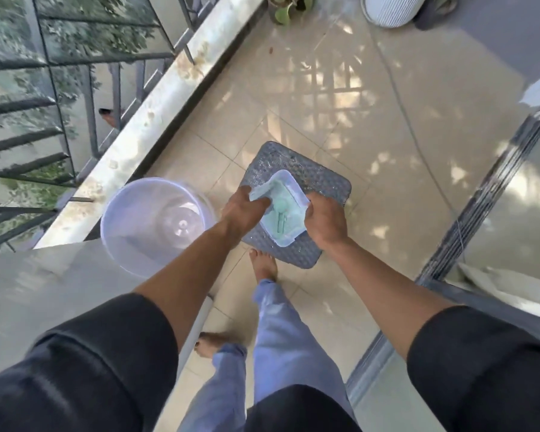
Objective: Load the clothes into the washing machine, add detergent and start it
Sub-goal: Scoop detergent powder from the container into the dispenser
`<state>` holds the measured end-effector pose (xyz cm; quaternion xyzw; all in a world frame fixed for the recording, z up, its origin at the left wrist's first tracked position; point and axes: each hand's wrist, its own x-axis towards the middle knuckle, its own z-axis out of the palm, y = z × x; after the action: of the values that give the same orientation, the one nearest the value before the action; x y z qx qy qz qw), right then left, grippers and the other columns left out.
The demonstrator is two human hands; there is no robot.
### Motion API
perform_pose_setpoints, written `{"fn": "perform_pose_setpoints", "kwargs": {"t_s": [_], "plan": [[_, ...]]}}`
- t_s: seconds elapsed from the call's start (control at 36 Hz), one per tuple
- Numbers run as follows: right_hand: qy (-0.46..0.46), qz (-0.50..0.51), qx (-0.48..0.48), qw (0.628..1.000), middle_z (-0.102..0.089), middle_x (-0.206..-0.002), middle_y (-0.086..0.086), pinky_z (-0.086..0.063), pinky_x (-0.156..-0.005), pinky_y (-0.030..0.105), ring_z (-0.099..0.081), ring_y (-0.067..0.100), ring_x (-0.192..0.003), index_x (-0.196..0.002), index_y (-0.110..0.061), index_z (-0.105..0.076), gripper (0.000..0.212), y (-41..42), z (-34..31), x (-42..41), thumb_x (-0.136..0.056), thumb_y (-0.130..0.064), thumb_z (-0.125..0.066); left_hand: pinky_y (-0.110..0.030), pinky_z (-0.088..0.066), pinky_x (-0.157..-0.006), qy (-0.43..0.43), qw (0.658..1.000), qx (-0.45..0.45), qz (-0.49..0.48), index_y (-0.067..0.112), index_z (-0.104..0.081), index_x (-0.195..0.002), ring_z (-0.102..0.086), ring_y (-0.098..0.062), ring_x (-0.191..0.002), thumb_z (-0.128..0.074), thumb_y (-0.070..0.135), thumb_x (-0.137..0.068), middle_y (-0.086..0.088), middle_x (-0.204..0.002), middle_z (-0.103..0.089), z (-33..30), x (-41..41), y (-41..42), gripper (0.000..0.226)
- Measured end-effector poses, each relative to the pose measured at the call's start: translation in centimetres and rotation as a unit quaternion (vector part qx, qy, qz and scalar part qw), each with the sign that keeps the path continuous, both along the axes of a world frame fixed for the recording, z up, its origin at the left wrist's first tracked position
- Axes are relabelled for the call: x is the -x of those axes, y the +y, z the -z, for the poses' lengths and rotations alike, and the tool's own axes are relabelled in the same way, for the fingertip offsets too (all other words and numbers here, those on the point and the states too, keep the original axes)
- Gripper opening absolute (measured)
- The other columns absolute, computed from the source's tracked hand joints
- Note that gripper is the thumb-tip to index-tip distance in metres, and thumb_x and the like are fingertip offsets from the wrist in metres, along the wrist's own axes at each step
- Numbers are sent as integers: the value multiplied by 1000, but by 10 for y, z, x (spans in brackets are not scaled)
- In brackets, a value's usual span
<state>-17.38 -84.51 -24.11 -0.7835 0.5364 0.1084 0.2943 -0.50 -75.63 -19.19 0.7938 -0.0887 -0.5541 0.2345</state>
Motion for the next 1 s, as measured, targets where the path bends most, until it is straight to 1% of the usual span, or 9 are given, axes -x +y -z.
{"fn": "perform_pose_setpoints", "kwargs": {"t_s": [0.14,0.28,0.36,0.47,0.58,0.72,0.83,0.89,1.0], "plan": [[8,-39,31,999,-70,-88,17,-41,-64,39,-63,42,-83,-93,-9,-63,16,9,-33,-9,-93,-6,-47,-47,-59,-101,-37,998,46,-30,15,-49,-150,-64,-29,-115,-66,31,-100,-7,-135,-60,-35,-3,15,56],[-4,-88,52,995,-56,-72,9,-34,-61,35,-53,36,-70,-81,-21,-45,19,28,-87,-30,-94,-7,-43,-45,-61,-91,-70,988,83,-112,22,-54,-133,-69,-27,-107,-68,48,-75,-7,-128,-67,-77,-13,53,65],[-39,-115,69,990,-52,-68,7,-36,-58,38,-56,38,-69,-82,-15,-50,16,47,-122,-42,-94,-7,-43,-34,-55,-81,-91,974,136,-159,21,-58,-129,-67,-16,-99,-73,37,-91,-3,-125,-67,-107,-24,87,45],[-98,-160,101,977,-41,-60,2,-36,-56,42,-50,38,-65,-77,-12,-50,16,77,-177,-60,-93,-11,-46,-47,-55,-107,-118,955,168,-213,28,-62,-124,-64,-17,-119,-73,42,-97,4,-131,-65,-143,-40,147,32],[-175,-192,142,955,-36,-56,4,-39,-53,46,-44,40,-59,-70,-11,-41,21,115,-231,-81,-89,-12,-49,-46,-55,-105,-69,932,219,-281,37,-65,-113,-63,-10,-114,-68,53,-101,17,-122,-67,-191,-45,209,20],[-243,-250,171,922,-26,-55,7,-39,-52,44,-37,42,-61,-70,-7,-44,19,177,-288,-108,-87,-11,-53,-51,-52,-111,-24,893,267,-361,36,-65,-125,-61,-22,-131,-73,81,-65,13,-131,-65,-231,-45,296,76],[-293,-299,181,890,-20,-53,2,-35,-51,40,-29,36,-59,-68,-12,-38,26,230,-320,-126,-88,-12,-55,-61,-51,-112,-10,870,312,-381,35,-60,-144,-65,-29,-134,-69,77,-82,4,-148,-65,-253,-42,361,75],[-292,-325,183,881,-28,-55,2,-44,-54,47,-38,42,-60,-74,-9,-54,19,257,-328,-135,-89,-19,-52,-62,-54,-109,-28,856,325,-400,32,-59,-143,-69,-33,-128,-66,70,-88,0,-144,-68,-262,-40,390,67],[-328,-351,168,861,-27,-52,4,-48,-53,45,-38,44,-60,-72,-8,-52,15,309,-339,-147,-85,-17,-53,-58,-59,-99,-65,817,345,-458,25,-60,-138,-78,-27,-101,-80,60,-76,3,-126,-76,-276,-32,446,74]]}}
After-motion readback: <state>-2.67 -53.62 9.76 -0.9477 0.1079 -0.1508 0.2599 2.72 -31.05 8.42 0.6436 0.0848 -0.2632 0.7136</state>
